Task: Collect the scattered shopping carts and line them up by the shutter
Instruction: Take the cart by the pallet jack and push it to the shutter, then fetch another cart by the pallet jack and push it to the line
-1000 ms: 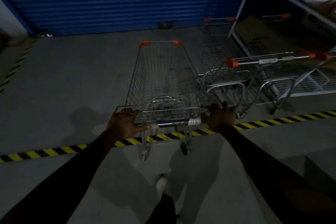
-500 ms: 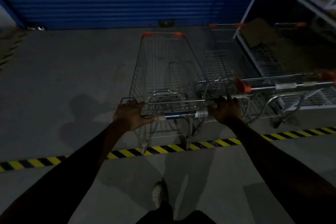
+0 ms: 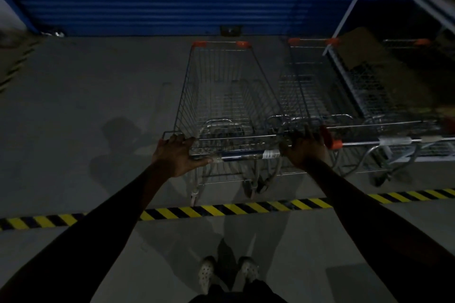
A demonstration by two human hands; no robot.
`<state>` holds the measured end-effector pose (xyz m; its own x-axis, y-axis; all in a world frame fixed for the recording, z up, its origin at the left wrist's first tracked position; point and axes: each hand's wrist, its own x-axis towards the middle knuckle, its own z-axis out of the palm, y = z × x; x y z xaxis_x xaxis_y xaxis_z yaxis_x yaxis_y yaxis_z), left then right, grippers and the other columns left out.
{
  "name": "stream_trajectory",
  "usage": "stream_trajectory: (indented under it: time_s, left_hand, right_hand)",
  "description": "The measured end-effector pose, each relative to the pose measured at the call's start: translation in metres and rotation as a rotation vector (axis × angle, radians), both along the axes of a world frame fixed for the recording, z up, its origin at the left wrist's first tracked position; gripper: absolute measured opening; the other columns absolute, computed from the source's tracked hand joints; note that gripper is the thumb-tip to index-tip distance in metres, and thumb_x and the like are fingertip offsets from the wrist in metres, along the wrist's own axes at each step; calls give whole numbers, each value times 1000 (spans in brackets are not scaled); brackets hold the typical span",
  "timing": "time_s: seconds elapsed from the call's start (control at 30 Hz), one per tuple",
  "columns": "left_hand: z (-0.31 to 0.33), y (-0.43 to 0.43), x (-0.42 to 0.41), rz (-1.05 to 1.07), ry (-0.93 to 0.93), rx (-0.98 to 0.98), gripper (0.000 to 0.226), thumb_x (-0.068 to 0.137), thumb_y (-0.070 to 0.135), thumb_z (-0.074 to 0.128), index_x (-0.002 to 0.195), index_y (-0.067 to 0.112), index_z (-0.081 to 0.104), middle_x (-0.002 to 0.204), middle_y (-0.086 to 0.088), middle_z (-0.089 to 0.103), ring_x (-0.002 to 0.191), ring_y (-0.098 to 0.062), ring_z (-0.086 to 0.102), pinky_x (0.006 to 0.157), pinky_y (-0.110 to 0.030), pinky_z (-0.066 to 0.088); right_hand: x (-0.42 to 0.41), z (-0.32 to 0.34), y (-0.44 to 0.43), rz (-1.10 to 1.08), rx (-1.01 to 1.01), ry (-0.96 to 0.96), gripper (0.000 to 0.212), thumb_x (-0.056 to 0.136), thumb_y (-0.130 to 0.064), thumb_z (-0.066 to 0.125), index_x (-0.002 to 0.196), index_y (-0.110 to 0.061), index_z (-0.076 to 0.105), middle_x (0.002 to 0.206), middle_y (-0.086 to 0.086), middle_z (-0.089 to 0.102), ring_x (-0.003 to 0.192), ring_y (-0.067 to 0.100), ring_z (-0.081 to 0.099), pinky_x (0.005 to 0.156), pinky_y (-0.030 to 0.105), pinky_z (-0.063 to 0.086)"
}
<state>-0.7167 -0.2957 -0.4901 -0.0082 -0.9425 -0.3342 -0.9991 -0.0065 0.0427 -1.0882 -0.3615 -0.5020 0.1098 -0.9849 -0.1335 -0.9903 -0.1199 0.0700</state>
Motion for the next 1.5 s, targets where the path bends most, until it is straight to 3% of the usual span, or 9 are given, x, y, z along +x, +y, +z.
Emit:
stream_trajectory:
  time_s: [0.1, 0.2, 0.53, 0.8, 1.03, 1.2, 1.3, 1.37, 1.5]
  left_hand:
    - [1, -4, -5, 21, 3, 12, 113, 66, 101, 20, 157, 33, 23, 163, -4, 27, 148, -24, 25, 118, -48, 20]
    - [3, -7, -7, 22, -4, 12, 116, 63, 102, 15, 157, 33, 23, 163, -4, 27, 148, -24, 25, 118, -48, 21]
    - [-3, -13, -2, 19, -9, -52, 132, 49, 107, -4, 154, 35, 31, 158, -1, 36, 145, -22, 33, 117, -45, 24]
    - [1, -10, -6, 34, 7, -65, 131, 49, 106, -1, 155, 35, 30, 160, -2, 34, 146, -22, 30, 117, -47, 21]
    - [8, -12, -6, 37, 26, 15, 137, 46, 108, -5, 157, 33, 23, 165, -1, 24, 151, -19, 22, 122, -46, 13]
    - [29, -15, -17, 199, 405, -173, 116, 67, 101, 26, 151, 23, 40, 154, -6, 44, 139, -24, 44, 115, -45, 37]
    - [49, -15, -32, 256, 649, -339, 69, 91, 52, 65, 143, 10, 51, 144, -13, 53, 132, -26, 51, 111, -32, 39]
    - [63, -13, -42, 271, 831, -452, 48, 94, 21, 70, 136, 5, 56, 135, -11, 59, 122, -21, 57, 103, -21, 41]
    - [90, -1, -51, 297, 1150, -492, 28, 94, 11, 67, 121, 11, 61, 111, -2, 65, 96, -4, 61, 89, -25, 45]
  right_hand:
    - [-4, -2, -10, 15, 13, 11, 67, 94, -64, 16, 134, -33, 60, 146, -3, 55, 150, 31, 25, 120, 54, 12]
    - [-4, 0, -17, 28, -9, 0, 84, 88, -73, 5, 131, -32, 63, 142, -1, 59, 146, 32, 31, 118, 55, 15]
    - [0, 9, -11, 79, -88, -51, 88, 81, -73, 4, 124, -29, 68, 136, 5, 63, 136, 38, 43, 108, 52, 27]
    - [-4, 1, -18, 72, -54, -15, 85, 82, -72, 3, 127, -35, 64, 140, -3, 60, 142, 32, 36, 115, 57, 20]
    - [-8, -2, -24, 32, 50, -105, 68, 91, -77, 25, 142, -38, 49, 153, -6, 46, 150, 27, 24, 117, 58, 8]
    - [-8, 10, -23, -56, -42, -611, 84, 80, -78, 41, 142, -23, 53, 142, 8, 57, 135, 30, 48, 112, 51, 36]
    - [3, 24, -10, -97, -85, -955, 84, 82, -79, 53, 142, -20, 53, 133, 7, 64, 122, 27, 60, 102, 51, 50]
    - [15, 37, 4, -141, -90, -1190, 77, 82, -66, 67, 140, -17, 54, 128, 4, 65, 116, 24, 64, 98, 52, 53]
    - [43, 61, 39, -271, -124, -1554, 73, 77, -53, 79, 132, -9, 59, 132, 7, 63, 123, 26, 60, 101, 46, 51]
